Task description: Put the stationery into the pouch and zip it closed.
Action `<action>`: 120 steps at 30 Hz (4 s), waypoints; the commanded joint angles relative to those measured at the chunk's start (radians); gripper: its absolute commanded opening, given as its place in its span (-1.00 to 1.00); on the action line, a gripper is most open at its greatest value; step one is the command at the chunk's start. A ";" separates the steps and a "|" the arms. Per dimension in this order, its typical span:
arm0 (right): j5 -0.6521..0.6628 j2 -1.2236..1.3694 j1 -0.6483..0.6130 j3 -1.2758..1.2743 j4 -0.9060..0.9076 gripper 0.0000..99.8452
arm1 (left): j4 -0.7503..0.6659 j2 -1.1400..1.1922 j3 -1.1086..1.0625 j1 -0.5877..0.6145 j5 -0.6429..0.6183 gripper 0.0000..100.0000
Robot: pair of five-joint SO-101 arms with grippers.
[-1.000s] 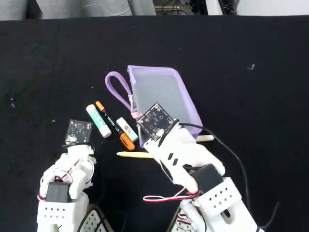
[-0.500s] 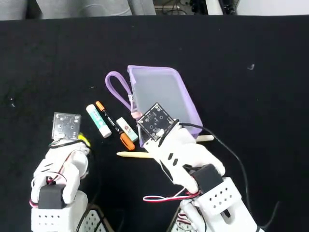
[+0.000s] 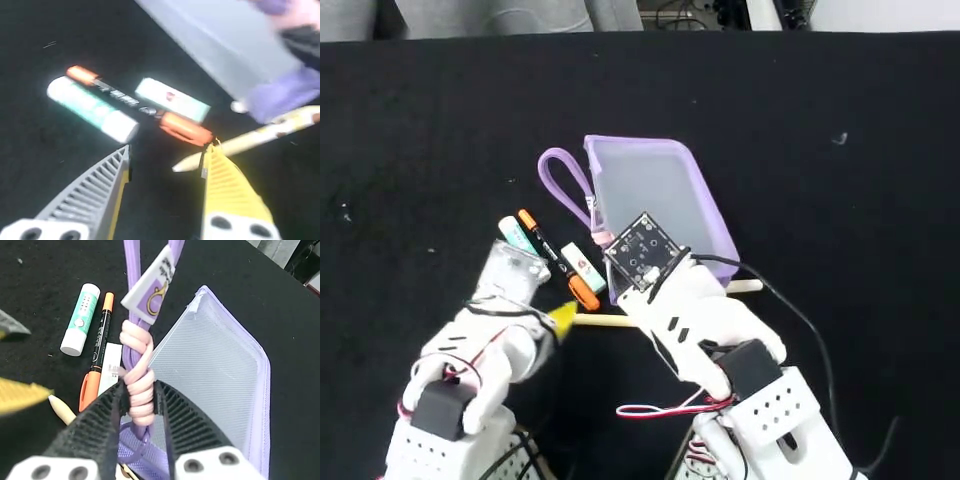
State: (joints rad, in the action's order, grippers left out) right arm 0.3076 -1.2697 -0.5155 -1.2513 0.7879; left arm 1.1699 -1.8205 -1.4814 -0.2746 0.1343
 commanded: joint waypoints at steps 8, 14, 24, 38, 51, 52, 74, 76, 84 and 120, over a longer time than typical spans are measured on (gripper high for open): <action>-0.008 -0.019 -0.011 0.028 -0.031 -0.98 | -0.226 -0.006 -0.116 -0.176 -0.008 -0.51; -0.008 -0.019 -0.011 0.028 -0.031 -0.98 | -0.143 -0.006 -0.048 -0.249 -0.009 -0.52; -0.008 -0.019 -0.011 0.025 -0.043 -0.98 | -0.351 -0.006 -0.105 -0.251 -0.015 -0.52; -0.008 -0.019 -0.011 0.025 -0.040 -0.98 | -0.585 -0.005 -0.217 -0.143 -0.011 -0.52; -0.008 -0.019 -0.011 0.025 -0.038 -0.98 | -0.503 -0.005 -0.217 -0.151 -0.006 -0.61; -0.008 -0.019 -0.011 0.025 -0.038 -0.98 | -0.505 -0.005 -0.217 -0.153 -0.006 -0.68; -0.008 -0.019 -0.005 0.033 -0.040 -0.98 | -0.548 -0.005 -0.211 -0.064 -0.011 -0.93; -0.008 -0.019 -0.005 0.036 -0.046 -0.98 | -0.545 -0.005 -0.217 -0.065 -0.009 -0.87; -0.008 -0.019 -0.011 0.067 -0.071 -0.98 | -0.422 -0.005 -0.209 -0.202 -0.008 -0.49; -0.008 -0.019 -0.012 0.067 -0.072 -0.98 | -0.543 0.110 -0.208 -0.148 0.048 -0.50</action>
State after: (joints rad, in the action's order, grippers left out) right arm 0.3076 -1.2697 -0.5125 -1.2497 0.7419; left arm 0.6513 -1.7622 -1.6778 -0.3959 0.1741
